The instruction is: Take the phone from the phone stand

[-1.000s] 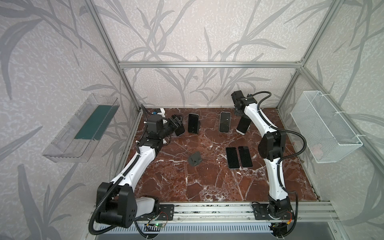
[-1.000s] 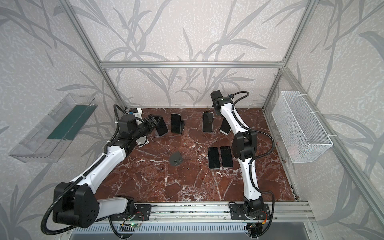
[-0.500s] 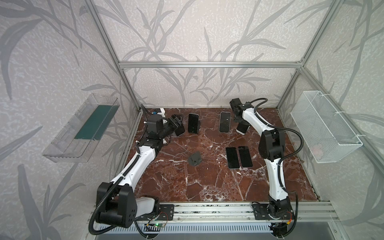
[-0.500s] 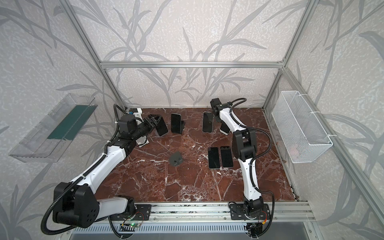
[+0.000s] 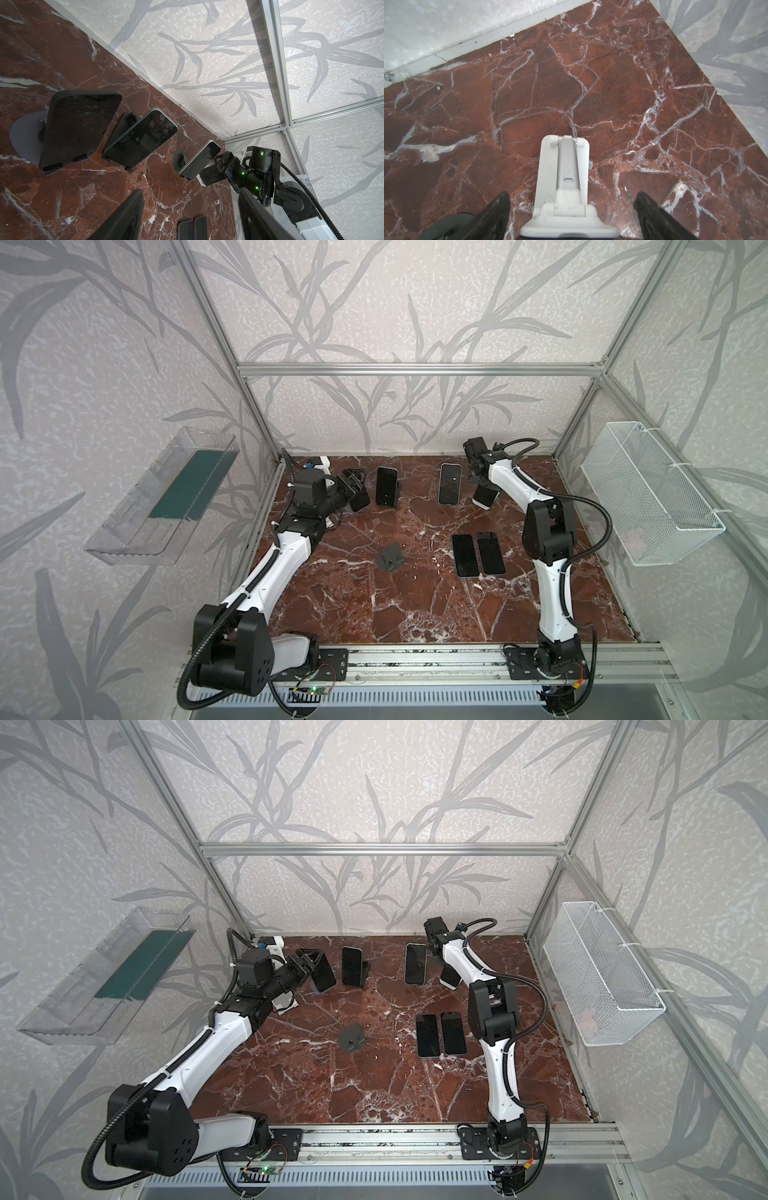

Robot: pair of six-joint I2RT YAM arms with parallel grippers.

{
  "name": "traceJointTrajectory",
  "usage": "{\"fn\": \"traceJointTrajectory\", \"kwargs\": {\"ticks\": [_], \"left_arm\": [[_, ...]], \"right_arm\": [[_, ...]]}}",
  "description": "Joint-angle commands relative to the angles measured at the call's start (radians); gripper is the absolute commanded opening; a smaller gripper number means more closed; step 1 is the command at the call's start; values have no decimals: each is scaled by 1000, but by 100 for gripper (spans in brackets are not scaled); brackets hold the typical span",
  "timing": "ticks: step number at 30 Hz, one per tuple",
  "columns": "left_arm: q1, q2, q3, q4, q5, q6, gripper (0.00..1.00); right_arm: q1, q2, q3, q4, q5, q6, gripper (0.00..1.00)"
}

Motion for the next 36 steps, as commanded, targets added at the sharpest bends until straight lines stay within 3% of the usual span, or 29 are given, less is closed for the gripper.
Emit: {"fn": "traceJointTrajectory", "kwargs": {"ticks": [1,11,36], "left_arm": [[4,-18,5,21,14,-7,73],[3,-16,0,42,23,-12,73],[2,-32,1,39,19,0,73]], "right_arm": [[-3,-52,-49,39,-16,28,86],[-4,-127,-213,194,-9,15,79],[-6,-284,-363,337,-96,-114,70]]}}
